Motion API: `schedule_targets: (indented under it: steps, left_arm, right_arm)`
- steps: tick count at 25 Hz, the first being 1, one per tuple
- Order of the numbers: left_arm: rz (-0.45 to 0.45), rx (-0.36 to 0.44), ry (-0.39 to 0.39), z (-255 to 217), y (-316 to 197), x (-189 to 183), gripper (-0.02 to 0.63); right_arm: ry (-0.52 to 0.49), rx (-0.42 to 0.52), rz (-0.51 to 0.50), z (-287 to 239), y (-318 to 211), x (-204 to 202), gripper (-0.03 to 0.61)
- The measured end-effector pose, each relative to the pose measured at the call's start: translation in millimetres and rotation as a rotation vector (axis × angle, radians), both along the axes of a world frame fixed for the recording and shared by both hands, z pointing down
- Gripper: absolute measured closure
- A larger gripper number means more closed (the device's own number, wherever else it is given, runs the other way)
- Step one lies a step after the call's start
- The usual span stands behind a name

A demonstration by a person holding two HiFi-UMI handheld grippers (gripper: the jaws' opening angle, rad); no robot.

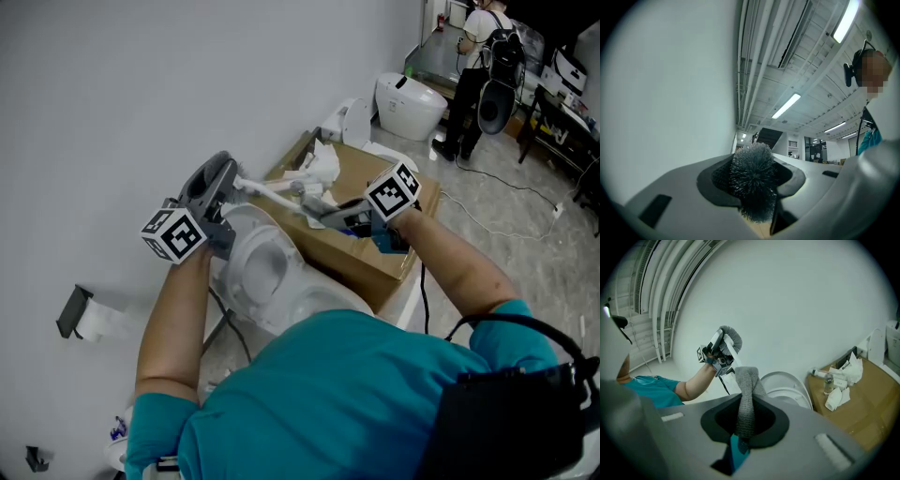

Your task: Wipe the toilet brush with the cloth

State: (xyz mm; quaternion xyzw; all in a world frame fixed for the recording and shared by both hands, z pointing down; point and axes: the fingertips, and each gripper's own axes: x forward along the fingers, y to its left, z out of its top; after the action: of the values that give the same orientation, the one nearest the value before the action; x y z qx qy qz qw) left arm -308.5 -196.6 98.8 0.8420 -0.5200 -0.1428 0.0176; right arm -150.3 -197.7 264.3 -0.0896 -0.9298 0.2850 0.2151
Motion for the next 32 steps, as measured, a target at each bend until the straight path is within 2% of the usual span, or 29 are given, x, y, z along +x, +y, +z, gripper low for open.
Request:
schedule_targets:
  steps: [24,29,32]
  left_arm:
    - [0.013,0.029,0.01,-5,6,-6,0.442]
    - [0.011,0.037,0.028,-7,8,-11,0.442]
    - [0.002,0.047,0.073,-10,12,-21,0.442]
  right_arm:
    - [0.096,-0.061,0.085,42,-23,43,0.56]
    - [0.127,-0.096,0.105,61,-27,58,0.56]
    - [0.197,-0.108,0.122,91,-28,74,0.56]
